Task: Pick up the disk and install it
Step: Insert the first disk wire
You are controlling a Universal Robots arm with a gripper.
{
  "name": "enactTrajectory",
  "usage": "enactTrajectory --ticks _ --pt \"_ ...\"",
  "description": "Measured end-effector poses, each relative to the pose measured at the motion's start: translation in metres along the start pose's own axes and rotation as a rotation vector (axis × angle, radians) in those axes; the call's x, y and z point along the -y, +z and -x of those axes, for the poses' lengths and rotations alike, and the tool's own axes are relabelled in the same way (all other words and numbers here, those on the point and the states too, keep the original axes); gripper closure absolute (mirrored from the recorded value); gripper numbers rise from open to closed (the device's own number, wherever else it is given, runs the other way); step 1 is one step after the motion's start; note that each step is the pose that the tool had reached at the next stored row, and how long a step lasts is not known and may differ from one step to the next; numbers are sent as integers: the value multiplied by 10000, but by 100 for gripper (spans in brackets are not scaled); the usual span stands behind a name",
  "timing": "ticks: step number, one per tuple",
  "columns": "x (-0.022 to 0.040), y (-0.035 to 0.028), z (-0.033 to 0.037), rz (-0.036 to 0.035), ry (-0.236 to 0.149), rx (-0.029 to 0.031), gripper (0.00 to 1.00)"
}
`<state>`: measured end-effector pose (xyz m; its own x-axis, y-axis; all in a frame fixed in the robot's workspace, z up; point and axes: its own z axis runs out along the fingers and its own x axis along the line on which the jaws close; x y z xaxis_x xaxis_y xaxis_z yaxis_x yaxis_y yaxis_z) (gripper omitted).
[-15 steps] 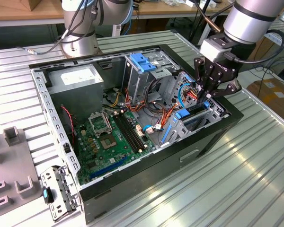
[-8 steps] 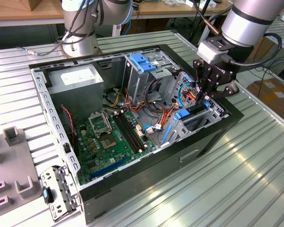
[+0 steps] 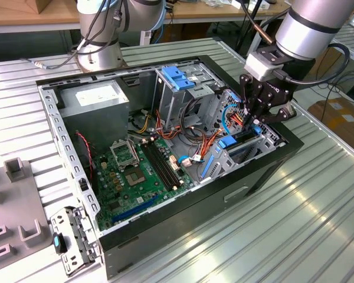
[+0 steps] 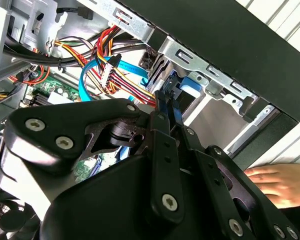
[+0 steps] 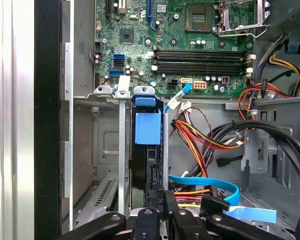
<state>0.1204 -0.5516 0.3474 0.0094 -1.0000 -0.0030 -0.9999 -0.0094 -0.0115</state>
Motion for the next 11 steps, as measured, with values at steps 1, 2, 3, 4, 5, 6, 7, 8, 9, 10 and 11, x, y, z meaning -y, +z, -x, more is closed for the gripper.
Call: enactTrajectory --ticks 1,2,3,4,5,6,7,8,9,10,11 --pt "0 0 0 0 0 0 83" --pt "0 0 0 0 0 1 83" --pt "0 0 0 0 0 1 83" --pt "0 0 0 0 0 1 83" --pt "0 0 0 0 0 1 83" --pt "0 0 0 0 0 0 83" --pt "0 0 -3 0 1 1 83" --pt "0 0 -13 0 3 2 83" --pt "-1 0 -32 0 3 2 83" --pt "-1 0 -39 0 3 3 83" --pt "-1 -1 -42 0 2 3 83"
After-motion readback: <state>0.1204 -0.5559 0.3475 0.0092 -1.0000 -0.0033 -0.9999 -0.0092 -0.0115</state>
